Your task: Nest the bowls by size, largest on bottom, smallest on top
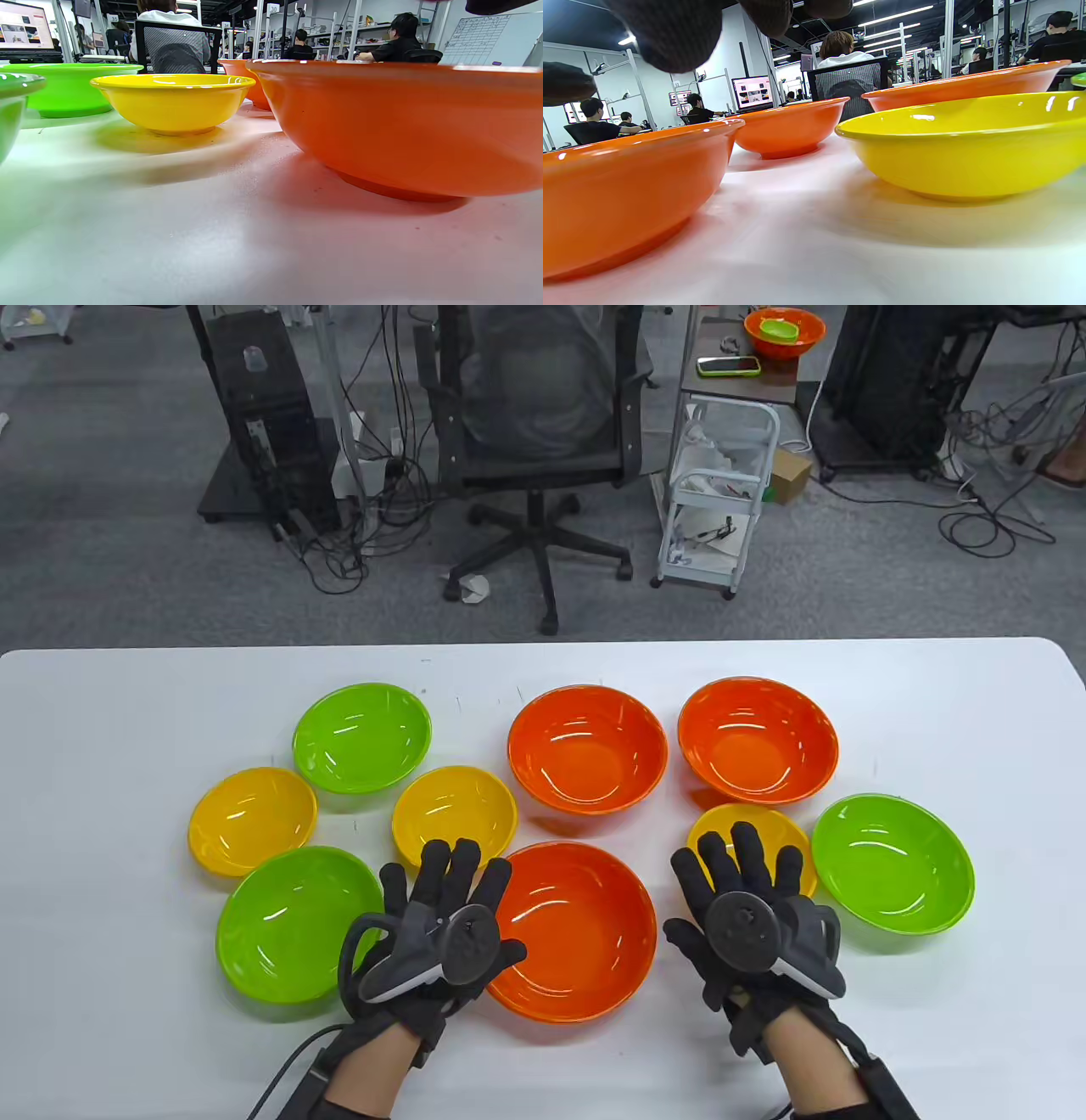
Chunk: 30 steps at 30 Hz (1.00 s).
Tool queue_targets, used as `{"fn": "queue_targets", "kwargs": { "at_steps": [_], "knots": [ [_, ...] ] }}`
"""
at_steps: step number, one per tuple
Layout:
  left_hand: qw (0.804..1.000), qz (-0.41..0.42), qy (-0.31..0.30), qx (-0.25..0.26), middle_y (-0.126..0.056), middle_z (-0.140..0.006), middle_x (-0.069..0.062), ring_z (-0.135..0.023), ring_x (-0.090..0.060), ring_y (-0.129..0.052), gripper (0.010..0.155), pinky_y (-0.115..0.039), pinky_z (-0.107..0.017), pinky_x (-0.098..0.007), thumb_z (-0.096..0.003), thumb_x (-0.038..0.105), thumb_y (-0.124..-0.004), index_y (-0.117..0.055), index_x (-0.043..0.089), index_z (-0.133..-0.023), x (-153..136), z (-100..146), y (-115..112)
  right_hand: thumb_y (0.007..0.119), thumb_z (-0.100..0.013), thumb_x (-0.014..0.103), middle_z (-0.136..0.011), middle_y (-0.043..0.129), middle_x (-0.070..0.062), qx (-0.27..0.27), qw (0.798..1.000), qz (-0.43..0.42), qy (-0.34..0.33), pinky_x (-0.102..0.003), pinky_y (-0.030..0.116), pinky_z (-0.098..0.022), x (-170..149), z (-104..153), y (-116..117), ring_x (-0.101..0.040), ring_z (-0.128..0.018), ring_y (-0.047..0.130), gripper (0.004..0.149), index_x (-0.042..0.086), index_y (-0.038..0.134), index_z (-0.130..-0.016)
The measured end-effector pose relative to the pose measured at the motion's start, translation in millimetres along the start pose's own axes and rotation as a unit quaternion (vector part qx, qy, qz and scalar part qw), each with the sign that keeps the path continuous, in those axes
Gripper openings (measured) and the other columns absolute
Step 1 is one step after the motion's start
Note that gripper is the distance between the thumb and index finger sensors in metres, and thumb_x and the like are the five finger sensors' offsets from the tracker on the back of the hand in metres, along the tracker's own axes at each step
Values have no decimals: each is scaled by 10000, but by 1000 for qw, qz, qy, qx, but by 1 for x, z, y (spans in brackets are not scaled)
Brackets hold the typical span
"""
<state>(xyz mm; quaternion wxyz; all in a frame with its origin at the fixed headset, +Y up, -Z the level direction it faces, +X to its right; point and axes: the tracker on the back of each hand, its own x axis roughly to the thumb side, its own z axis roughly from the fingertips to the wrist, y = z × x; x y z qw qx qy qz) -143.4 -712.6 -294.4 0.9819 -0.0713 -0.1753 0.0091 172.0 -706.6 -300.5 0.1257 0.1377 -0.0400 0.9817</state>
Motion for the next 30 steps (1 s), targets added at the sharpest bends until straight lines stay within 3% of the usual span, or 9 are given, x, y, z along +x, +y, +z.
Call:
{"fn": "queue_targets", "kwargs": {
  "at_steps": [16, 30],
  "knots": [
    [1000, 9, 3, 4, -119, -1235, -137, -1147, -480, -145, 864, -199, -714, -778, -471, 682, -536, -188, 302, -1165, -6, 0, 2, 760, -483, 457, -1176, 316, -155, -9, 1000, -6, 23, -737, 33, -627, -8, 0, -6, -459, -1050, 63, 743, 186, 450, -1102],
    [1000, 25, 9, 14, -122, -1236, -139, -1150, -477, -150, 862, -201, -715, -776, -474, 679, -537, -192, 299, -1167, -11, 3, 6, 796, -481, 440, -1179, 300, -155, -35, 988, -31, 147, -736, 35, -640, -63, 6, -29, -475, -1052, 57, 768, 189, 430, -1108]
  ]
}}
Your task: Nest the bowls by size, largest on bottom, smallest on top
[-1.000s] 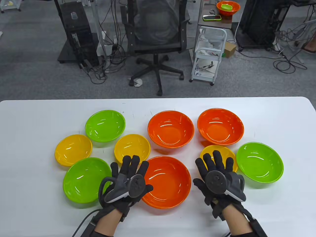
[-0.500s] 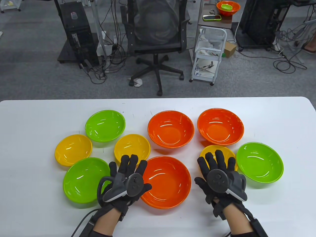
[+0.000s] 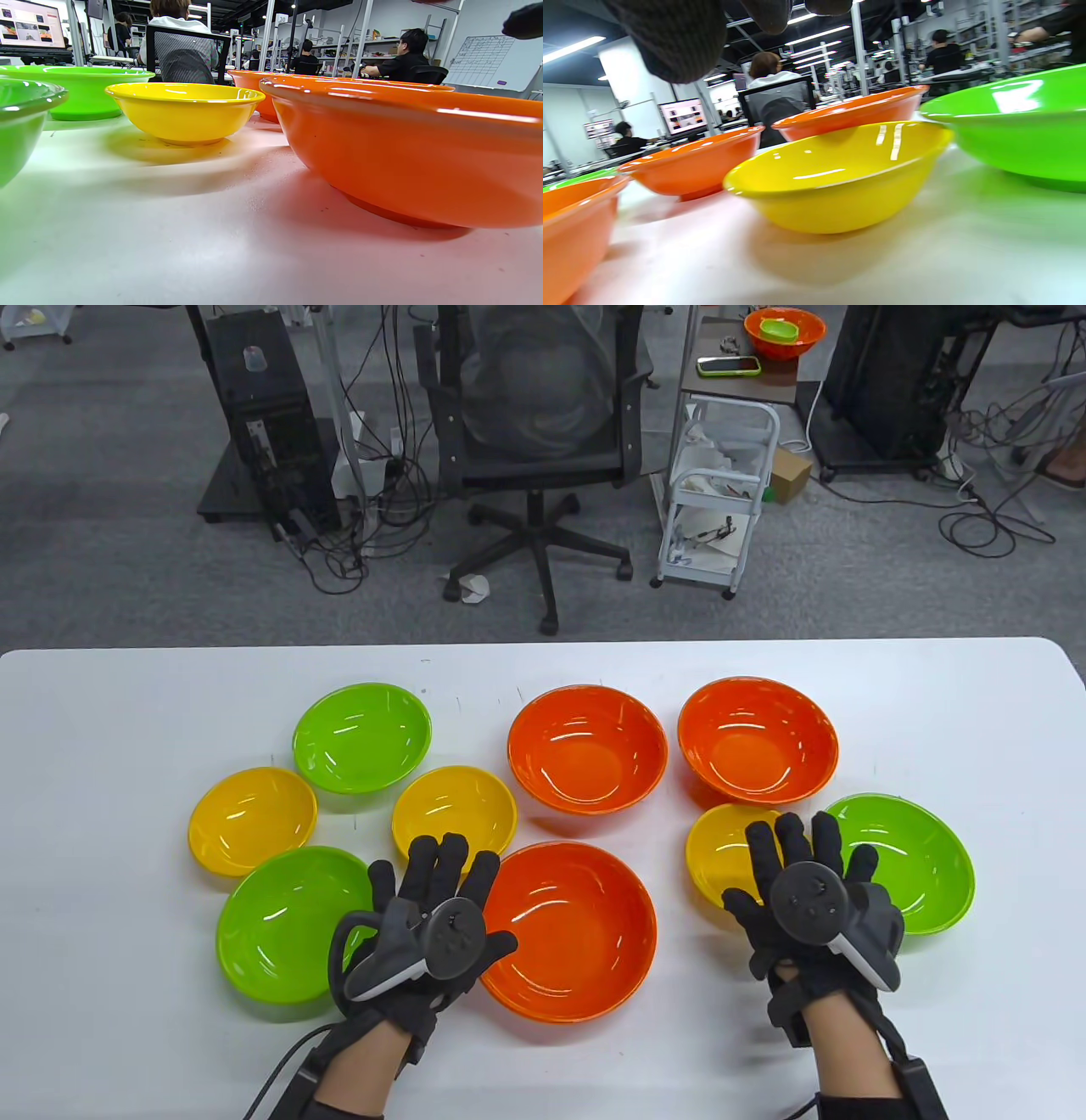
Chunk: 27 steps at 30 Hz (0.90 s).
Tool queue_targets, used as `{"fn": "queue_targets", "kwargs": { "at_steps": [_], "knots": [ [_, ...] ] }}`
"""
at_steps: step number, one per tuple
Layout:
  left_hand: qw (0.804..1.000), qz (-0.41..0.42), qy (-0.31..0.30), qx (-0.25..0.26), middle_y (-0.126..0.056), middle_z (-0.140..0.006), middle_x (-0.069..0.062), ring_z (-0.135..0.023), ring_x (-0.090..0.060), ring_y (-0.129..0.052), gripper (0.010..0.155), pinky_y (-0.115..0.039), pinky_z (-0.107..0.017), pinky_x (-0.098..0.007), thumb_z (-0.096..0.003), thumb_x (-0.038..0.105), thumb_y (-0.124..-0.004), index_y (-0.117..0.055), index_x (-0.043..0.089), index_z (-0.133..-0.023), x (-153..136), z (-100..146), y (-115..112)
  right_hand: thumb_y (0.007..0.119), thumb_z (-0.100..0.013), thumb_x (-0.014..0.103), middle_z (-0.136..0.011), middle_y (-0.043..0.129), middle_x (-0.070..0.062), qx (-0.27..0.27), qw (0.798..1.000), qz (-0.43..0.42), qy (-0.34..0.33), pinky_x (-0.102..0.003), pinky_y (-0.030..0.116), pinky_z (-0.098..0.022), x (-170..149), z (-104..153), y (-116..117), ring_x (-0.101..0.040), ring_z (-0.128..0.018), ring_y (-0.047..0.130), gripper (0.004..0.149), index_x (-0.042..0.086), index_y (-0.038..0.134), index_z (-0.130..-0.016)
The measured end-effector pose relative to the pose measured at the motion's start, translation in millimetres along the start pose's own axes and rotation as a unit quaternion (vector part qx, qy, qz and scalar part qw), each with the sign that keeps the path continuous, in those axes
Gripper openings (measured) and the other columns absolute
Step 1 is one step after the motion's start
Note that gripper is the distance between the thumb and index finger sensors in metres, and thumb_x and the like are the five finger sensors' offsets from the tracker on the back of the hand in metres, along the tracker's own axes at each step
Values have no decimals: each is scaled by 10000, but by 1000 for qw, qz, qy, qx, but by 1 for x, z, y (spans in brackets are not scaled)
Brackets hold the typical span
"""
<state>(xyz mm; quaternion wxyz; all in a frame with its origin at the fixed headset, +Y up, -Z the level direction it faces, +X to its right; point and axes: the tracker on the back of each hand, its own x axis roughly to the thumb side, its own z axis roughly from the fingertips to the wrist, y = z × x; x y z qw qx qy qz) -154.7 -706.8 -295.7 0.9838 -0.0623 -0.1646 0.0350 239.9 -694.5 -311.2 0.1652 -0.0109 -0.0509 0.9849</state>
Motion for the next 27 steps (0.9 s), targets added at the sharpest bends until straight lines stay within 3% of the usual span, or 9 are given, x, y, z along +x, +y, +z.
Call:
{"fn": "queue_targets", "kwargs": {
  "at_steps": [11, 17, 27],
  "knots": [
    [1000, 16, 5, -1, -136, -1237, -140, -1150, -478, -166, 858, -207, -716, -775, -475, 677, -538, -205, 297, -1168, -7, 0, 0, 805, -505, 364, -1168, 319, -172, 26, 988, -41, 148, -723, 63, -651, -60, -3, -2, -500, -1045, 114, 736, 170, 426, -1106],
    [1000, 18, 7, -7, -142, -1238, -137, -1153, -474, -172, 853, -209, -719, -773, -475, 675, -539, -212, 300, -1168, -10, -2, -2, 810, -509, 303, -1160, 350, -177, 69, 981, -19, 179, -683, 105, -676, -70, -7, 12, -511, -1042, 163, 716, 154, 435, -1100],
    [1000, 20, 8, -10, -153, -1240, -139, -1152, -473, -176, 850, -211, -719, -772, -477, 672, -541, -221, 296, -1169, -10, -2, -1, 789, -516, 265, -1135, 435, -200, 92, 974, 5, 209, -656, 150, -690, -79, -13, 29, -519, -1038, 241, 661, 121, 488, -1087]
  ]
}}
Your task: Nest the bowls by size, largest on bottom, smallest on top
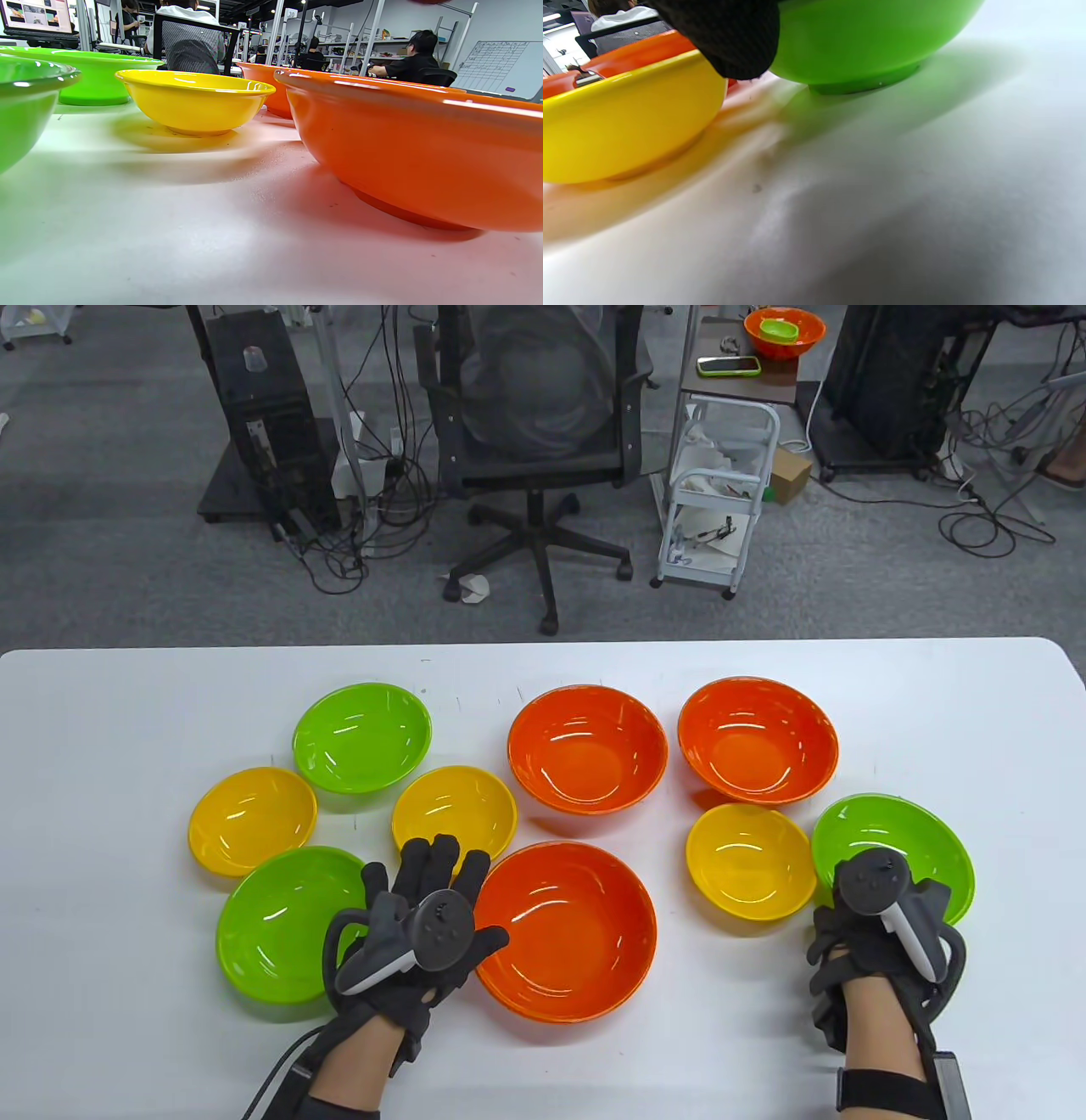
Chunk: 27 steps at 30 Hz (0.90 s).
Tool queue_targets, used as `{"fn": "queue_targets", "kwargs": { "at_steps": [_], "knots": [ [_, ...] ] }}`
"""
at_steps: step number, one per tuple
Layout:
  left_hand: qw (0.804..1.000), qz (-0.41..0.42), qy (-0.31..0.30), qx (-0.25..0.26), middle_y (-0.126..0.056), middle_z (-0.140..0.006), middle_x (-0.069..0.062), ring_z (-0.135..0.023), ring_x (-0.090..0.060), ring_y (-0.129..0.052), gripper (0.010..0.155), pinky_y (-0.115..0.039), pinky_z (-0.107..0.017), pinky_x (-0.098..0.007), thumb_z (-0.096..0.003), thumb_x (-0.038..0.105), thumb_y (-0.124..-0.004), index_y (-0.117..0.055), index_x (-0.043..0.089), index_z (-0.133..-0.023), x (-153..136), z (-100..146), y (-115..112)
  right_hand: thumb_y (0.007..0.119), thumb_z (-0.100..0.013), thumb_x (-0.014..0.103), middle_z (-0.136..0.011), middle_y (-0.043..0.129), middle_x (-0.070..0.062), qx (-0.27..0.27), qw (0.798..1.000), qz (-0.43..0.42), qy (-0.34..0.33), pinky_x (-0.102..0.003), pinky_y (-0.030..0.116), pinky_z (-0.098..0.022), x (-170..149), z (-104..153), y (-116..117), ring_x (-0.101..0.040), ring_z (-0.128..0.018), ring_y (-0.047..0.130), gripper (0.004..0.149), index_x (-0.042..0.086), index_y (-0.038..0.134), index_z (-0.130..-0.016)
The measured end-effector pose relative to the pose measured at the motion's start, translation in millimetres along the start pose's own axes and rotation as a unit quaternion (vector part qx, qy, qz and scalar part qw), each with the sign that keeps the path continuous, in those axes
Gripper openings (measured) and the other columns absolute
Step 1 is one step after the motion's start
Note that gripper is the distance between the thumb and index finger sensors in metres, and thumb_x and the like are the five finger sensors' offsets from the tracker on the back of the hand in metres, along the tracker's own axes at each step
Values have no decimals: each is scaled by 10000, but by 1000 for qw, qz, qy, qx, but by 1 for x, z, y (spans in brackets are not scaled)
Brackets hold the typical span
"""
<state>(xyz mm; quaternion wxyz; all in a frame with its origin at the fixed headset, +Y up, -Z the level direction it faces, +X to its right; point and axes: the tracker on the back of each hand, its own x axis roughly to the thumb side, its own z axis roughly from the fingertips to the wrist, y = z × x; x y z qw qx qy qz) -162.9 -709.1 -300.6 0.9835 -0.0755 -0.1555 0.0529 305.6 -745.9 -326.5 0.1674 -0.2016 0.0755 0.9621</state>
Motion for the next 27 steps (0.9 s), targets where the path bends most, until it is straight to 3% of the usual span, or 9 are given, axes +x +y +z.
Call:
{"fn": "queue_targets", "kwargs": {
  "at_steps": [13, 27],
  "knots": [
    [1000, 3, 2, -1, -166, -1241, -138, -1152, -473, -181, 843, -213, -720, -770, -480, 668, -543, -230, 297, -1170, -1, 0, 0, 740, -515, 186, -1013, 687, -238, -22, 1000, 15, 2, -653, 223, -698, -2, -4, 3, -536, -1003, 444, 530, 44, 645, -1017],
    [1000, 17, 10, -1, -184, -1239, -143, -1152, -473, -192, 838, -219, -719, -769, -483, 663, -549, -240, 294, -1169, -6, -1, 0, 805, -471, 164, -829, 893, -222, -132, 990, 35, -23, -689, 421, -683, 1, 6, -17, -503, -879, 733, 432, 18, 823, -877]
  ]
}}
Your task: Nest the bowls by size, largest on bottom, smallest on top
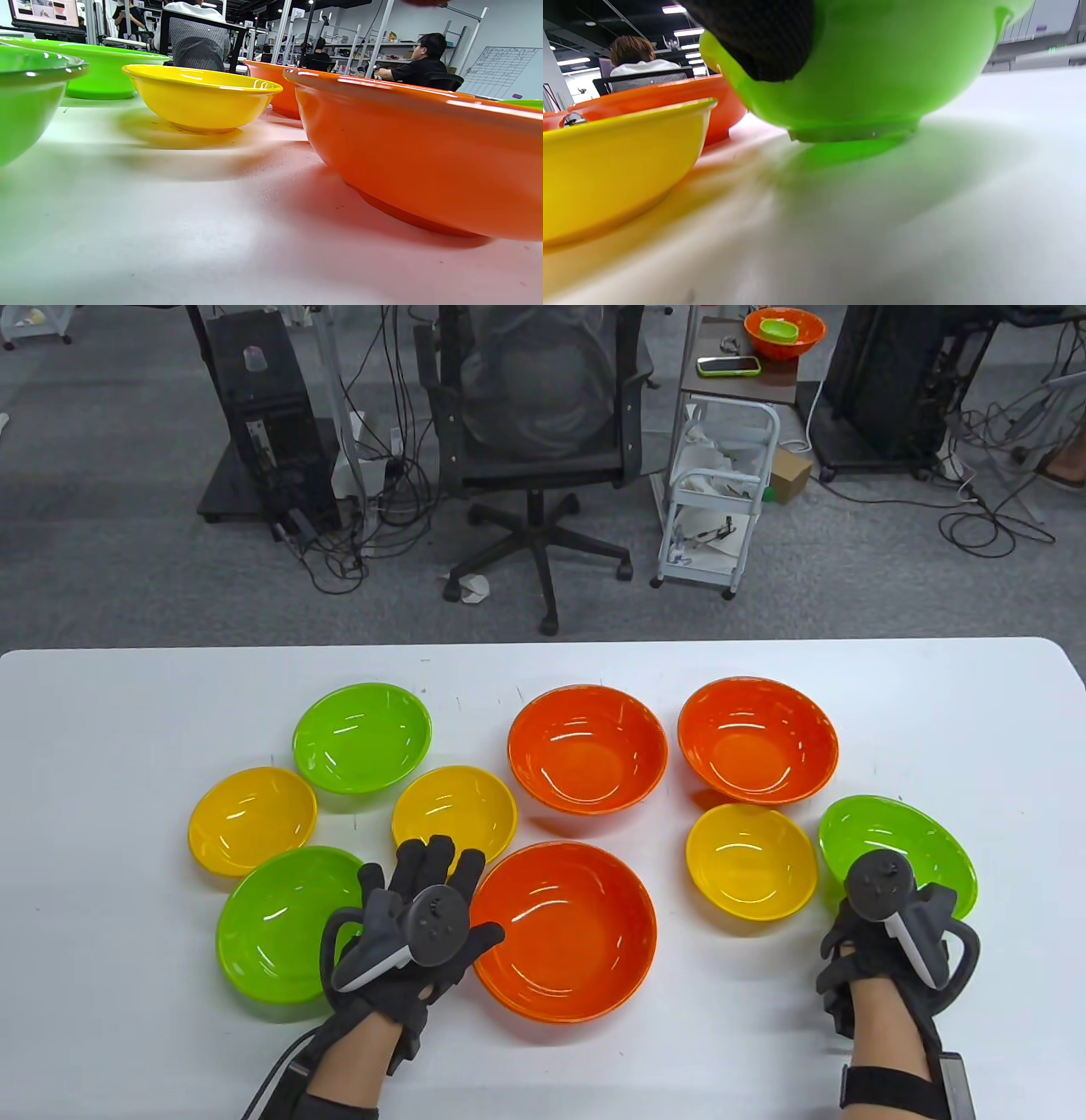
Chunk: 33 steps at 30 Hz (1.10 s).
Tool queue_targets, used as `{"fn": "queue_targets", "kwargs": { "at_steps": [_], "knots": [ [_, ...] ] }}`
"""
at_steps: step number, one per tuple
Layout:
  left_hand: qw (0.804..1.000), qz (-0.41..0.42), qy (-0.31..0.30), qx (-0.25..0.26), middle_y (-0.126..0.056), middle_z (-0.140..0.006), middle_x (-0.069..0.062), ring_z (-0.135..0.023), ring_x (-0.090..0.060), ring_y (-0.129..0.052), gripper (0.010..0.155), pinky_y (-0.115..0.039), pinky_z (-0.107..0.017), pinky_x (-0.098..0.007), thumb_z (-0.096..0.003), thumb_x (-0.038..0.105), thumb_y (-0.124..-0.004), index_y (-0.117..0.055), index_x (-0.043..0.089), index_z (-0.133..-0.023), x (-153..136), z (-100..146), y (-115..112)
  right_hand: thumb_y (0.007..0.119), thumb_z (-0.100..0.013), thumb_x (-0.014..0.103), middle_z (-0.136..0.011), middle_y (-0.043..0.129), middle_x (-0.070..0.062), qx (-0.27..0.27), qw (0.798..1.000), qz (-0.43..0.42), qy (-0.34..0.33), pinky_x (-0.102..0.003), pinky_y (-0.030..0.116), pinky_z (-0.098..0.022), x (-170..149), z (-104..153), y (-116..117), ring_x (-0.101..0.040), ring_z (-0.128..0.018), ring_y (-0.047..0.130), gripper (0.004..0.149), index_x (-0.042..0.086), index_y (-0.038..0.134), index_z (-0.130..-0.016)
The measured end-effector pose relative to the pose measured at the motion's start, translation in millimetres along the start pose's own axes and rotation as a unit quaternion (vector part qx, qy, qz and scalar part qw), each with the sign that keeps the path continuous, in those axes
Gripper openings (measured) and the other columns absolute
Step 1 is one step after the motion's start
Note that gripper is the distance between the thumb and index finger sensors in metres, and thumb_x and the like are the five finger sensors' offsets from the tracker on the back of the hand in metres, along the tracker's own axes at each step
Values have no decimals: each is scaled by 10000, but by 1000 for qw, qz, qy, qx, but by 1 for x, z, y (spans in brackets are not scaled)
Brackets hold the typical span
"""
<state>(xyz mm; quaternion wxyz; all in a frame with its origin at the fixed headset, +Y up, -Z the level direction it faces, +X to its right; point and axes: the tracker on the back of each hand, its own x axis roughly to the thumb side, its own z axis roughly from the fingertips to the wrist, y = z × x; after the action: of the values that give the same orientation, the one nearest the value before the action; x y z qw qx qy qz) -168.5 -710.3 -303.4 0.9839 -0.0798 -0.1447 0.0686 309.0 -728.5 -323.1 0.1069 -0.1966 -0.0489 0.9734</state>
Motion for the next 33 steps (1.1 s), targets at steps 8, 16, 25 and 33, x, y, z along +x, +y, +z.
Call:
{"fn": "queue_targets", "kwargs": {
  "at_steps": [8, 16, 25, 33],
  "knots": [
    [1000, 13, 12, 3, -190, -1240, -145, -1150, -475, -193, 833, -219, -717, -770, -485, 657, -550, -247, 291, -1170, -7, 1, 1, 811, -467, 177, -805, 907, -218, -56, 998, 18, -36, -691, 448, -677, 18, 10, -19, -496, -850, 767, 424, 20, 836, -860],
    [1000, 15, 22, 16, -186, -1238, -147, -1147, -478, -189, 831, -217, -716, -769, -487, 656, -551, -252, 288, -1171, -16, 3, 7, 852, -451, 198, -796, 948, -185, -100, 988, -1, -115, -690, 451, -685, 45, 8, -41, -476, -851, 790, 412, 61, 882, -838],
    [999, 13, 32, 16, -186, -1238, -149, -1145, -479, -184, 835, -214, -715, -769, -488, 656, -550, -248, 283, -1171, -17, 1, 6, 864, -443, 209, -801, 959, -167, -98, 983, 9, -154, -683, 471, -688, 93, -28, -44, -462, -869, 786, 407, 89, 897, -830],
    [999, 18, 29, 16, -187, -1238, -149, -1144, -478, -184, 835, -213, -715, -769, -488, 656, -550, -250, 282, -1172, -15, 2, 5, 864, -442, 214, -804, 959, -155, -81, 986, 30, -145, -676, 492, -686, 122, -54, -19, -453, -872, 788, 404, 102, 897, -829]
  ]
}}
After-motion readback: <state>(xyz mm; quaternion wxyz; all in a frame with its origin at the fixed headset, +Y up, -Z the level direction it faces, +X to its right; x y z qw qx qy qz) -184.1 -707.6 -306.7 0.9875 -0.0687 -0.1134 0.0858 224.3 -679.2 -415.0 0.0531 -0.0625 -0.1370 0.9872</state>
